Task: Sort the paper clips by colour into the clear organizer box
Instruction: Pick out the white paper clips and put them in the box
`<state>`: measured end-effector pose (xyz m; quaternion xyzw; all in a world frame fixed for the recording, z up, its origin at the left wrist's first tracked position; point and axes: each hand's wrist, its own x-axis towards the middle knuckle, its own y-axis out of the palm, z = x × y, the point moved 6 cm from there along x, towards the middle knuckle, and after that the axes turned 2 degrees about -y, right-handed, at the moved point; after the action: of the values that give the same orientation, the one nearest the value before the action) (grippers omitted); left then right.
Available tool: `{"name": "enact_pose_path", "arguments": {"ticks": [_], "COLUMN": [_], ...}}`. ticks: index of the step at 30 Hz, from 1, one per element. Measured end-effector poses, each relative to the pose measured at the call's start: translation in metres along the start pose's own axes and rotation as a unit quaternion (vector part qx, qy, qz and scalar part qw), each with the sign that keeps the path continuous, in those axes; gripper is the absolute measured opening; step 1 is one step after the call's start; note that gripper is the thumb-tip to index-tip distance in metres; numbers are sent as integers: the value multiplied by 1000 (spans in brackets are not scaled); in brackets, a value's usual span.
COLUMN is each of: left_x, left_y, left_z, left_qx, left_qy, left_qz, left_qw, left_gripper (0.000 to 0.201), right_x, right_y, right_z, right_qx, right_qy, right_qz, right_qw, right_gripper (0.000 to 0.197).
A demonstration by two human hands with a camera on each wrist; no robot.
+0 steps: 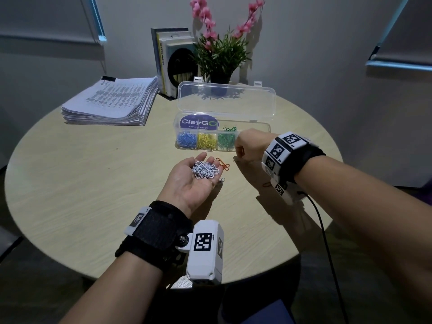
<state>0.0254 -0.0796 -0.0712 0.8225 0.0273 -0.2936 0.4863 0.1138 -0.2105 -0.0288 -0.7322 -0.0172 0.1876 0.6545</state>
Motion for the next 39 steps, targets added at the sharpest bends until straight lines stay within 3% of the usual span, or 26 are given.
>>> {"name": "enact_pose_path", "arguments": {"ticks": [10,12,16,19,22,25,30,39], "left_x": [0,-1,-1,1,3,-1,-7,-17], "left_y": [-4,-5,-6,-3,-4,-11,-20,-23], "left_z": [-7,-9,-6,-5,-10,-22,-39,-38], "left_qx": [20,25,22,2,-8,-14,-16,-14], "left_qy": [5,5,1,-3,8,30,45,46], "left_qz": [-9,-9,-7,7,6,-11,-12,-7], "left_qw": [1000,1000,1000,1000,1000,999,999,999], "left_gripper": [34,34,35,38,39,34,33,32], "right_x": [-6,-11,-23,-30,-25,-22,-25,-32], "right_y": [5,-1,-31,-44,-45,-38,-4,10], "right_z": [2,6,33,62,69,62,68,77], "right_qx": [33,72,223,252,251,195,118,70], "right_qy": [33,27,-51,-112,-113,-82,-97,-99], "right_qz": [19,6,-15,-3,-2,-3,84,65], "right_qw": [999,997,973,961,961,977,985,991], "right_gripper": [21,15,10,5,12,7,15,14]}}
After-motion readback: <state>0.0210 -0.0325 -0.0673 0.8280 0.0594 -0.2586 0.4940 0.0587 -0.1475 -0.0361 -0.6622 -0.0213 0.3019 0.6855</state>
